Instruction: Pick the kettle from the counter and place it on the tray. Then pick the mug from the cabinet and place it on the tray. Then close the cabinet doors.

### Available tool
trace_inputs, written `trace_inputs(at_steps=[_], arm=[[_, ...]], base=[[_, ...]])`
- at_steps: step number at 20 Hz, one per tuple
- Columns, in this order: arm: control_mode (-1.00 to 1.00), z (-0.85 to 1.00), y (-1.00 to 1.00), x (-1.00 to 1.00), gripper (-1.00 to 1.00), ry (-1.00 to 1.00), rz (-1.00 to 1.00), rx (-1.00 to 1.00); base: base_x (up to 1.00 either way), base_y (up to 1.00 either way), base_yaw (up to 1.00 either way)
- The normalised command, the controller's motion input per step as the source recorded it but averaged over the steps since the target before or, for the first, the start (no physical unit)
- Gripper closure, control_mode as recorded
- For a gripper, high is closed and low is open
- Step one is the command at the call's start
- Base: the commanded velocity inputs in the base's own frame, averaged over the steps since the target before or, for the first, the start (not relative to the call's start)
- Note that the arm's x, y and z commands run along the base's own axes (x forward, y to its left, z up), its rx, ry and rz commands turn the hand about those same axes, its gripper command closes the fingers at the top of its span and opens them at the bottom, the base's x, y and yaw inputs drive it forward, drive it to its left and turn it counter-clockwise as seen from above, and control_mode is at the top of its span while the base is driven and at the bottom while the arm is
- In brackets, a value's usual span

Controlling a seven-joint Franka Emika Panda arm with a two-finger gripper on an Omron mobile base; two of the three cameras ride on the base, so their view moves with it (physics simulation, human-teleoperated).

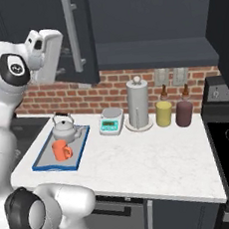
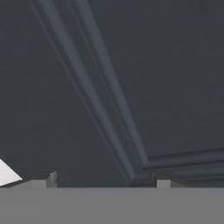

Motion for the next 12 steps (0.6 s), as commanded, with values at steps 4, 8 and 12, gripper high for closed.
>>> trace_inputs(at_steps=[4, 8, 12], arm=[[-1.00, 0.00, -0.27, 0.50, -1.00, 0.00, 0.32, 0.04], [-1.00, 0.00, -0.08, 0.36, -1.00, 0.00, 0.31, 0.00], [-1.00, 0.00, 0.00, 0.38, -1.00, 0.00, 0.31, 0.00]], base=[[0.00, 0.00, 0.00], [0.00, 0.00, 0.00], [0.00, 0.00, 0.00]])
